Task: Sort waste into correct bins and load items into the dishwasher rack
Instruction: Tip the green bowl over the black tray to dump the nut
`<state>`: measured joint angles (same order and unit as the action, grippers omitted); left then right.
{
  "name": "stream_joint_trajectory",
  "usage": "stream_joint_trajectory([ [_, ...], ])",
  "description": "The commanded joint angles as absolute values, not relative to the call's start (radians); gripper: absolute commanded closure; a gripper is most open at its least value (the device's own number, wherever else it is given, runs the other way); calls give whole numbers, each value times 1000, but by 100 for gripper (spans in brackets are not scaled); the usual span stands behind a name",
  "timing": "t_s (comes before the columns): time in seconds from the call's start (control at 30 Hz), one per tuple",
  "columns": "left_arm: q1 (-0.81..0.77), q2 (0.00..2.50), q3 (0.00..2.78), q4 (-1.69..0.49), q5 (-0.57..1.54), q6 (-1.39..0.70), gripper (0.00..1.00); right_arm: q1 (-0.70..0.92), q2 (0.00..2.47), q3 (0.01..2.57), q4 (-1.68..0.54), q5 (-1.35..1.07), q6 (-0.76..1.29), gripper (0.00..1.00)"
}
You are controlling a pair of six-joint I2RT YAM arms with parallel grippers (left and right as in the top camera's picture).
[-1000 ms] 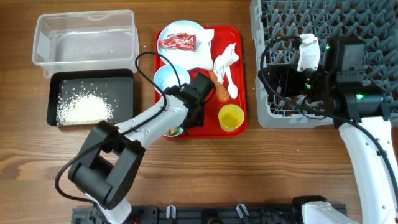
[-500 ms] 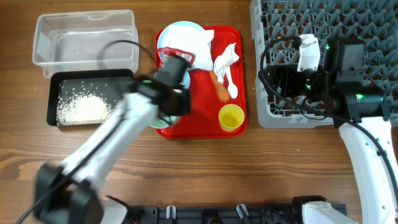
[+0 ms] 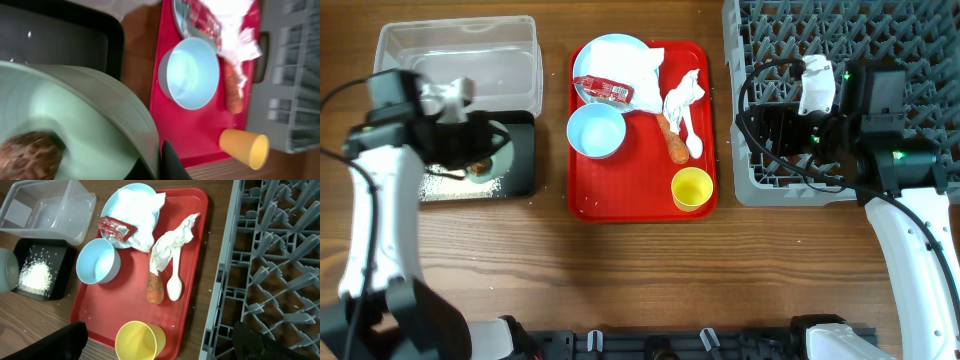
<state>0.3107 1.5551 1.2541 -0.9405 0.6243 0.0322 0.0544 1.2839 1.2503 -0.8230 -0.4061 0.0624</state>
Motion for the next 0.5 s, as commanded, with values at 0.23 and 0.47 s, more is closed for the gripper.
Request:
stream_joint_trajectory([
  [0.23,551,1863,1261,-894,1292,417,96,54,1287,1268,-821,-376,51,4],
  [0.47,616,2026,1261,-875,1578,411,96,54,1287,1268,-824,-332,51,5],
])
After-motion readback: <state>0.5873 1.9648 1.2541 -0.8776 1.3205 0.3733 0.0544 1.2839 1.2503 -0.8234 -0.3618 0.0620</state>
